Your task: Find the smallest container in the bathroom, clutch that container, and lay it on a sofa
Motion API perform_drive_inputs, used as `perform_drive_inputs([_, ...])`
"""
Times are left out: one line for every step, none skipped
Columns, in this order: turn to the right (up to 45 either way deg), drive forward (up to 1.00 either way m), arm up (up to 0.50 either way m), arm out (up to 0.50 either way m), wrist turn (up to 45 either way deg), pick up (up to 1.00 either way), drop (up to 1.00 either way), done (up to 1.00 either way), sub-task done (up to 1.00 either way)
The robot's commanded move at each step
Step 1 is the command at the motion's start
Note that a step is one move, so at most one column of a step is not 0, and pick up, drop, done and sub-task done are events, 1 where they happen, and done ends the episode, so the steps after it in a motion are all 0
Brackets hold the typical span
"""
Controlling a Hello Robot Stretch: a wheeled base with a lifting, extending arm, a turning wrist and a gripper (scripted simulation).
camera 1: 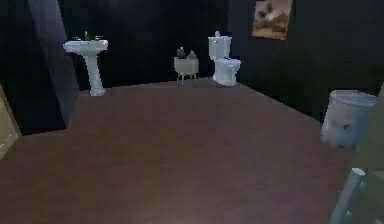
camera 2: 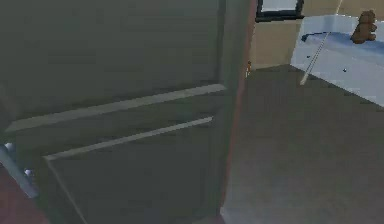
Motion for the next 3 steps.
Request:
perform_drive_inputs([0.0, 1.00, 0.00, 0.00, 0.0, 0.00, 0.00, 0.00, 0.00])
perform_drive_inputs([45.0, 0.00, 0.00, 0.00, 0.0, 0.00, 0.00, 0.00, 0.00])
perform_drive_inputs([18.0, 0.00, 0.00, 0.00, 0.0, 0.00, 0.00, 0.00, 0.00])
